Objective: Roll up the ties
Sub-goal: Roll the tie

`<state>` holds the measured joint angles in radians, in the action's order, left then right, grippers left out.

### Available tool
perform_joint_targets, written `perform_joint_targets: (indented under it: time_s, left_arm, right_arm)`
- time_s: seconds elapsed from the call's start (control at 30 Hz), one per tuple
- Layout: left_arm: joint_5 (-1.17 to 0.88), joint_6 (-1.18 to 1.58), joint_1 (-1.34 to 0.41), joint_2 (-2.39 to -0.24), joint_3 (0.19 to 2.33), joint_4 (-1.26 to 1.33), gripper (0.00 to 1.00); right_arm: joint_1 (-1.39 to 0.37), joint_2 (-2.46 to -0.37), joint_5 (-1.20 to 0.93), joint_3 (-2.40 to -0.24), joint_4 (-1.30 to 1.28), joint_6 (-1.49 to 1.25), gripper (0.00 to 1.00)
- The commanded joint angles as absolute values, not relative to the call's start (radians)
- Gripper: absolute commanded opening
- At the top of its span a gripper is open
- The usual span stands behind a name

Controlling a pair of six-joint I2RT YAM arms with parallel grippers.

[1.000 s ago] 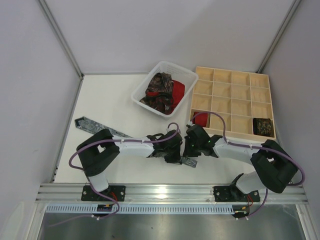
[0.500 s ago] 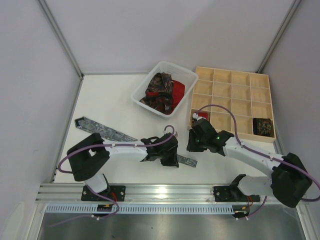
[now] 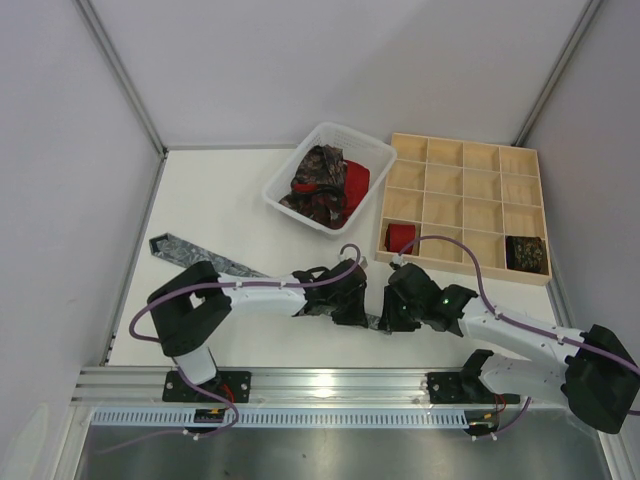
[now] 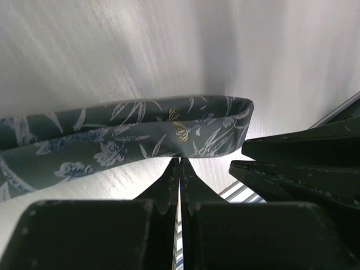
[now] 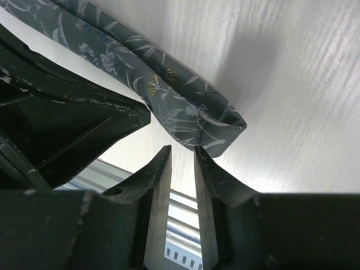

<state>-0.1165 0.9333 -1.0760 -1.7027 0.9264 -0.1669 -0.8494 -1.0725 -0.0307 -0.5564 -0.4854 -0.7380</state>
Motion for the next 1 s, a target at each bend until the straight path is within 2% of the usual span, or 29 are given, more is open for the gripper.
perform_joint_targets:
  time_s: [0.0,0.6,0.97]
  left_arm:
    - [-0.124,0.9,-1.075,-1.73,0.979,-0.155,0.0]
    - [-0.129,0.89,-1.051,-1.738,0.999,-0.164,0.01]
    - [-0.166,0.891,-1.042,-1.779,1.048,-0.127,0.0]
  right_arm:
    - [-0.854,-1.054,-0.002,-0.561,-0.491,-0.755,0.29]
    - [-0.853,-1.173,0.159,-0.543,-0.402,-0.795,0.29]
    - [-0.841,-1.178,0.156,-0.52,-0.379,-0.824,0.29]
